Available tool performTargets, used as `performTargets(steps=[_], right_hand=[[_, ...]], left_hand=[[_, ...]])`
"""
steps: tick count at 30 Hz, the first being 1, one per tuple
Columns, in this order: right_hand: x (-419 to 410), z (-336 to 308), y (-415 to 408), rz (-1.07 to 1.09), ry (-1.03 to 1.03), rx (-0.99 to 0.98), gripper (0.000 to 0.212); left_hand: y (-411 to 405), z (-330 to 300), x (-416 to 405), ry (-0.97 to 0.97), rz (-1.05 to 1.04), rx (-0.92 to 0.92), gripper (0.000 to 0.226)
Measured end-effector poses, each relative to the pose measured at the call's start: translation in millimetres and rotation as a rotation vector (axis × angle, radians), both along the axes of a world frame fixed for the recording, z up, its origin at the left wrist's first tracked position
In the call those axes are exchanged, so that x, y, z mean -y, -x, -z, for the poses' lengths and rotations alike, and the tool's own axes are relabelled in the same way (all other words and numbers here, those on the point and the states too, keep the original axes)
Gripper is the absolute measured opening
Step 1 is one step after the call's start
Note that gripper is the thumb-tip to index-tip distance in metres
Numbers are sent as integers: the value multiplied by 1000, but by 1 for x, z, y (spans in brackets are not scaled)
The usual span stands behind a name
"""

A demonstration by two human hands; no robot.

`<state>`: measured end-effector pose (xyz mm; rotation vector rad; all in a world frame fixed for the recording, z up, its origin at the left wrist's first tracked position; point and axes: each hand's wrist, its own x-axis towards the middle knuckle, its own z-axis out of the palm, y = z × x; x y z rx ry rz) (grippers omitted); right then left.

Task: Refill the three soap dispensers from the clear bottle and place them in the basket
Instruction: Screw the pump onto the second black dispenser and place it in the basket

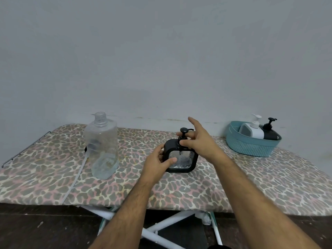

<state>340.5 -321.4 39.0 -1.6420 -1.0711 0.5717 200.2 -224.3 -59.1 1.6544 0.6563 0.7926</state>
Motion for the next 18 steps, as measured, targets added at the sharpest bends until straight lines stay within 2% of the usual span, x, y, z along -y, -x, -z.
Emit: performTargets(steps=[4,10,14,18], right_hand=[[0,-2,-8,-69,20,15,93],[-1,2,-9,-35,8,89,84],[-1,7,-3,81,4,178,78],[-5,17,20,299,-40,282,61]], left_hand=[[-1,1,0,-20,-2,5,65],[0,1,0,-12,-3,9,61],[-1,-1,2,-19,-6,7,63],[-1,-1,2,-35,-20,0,64]])
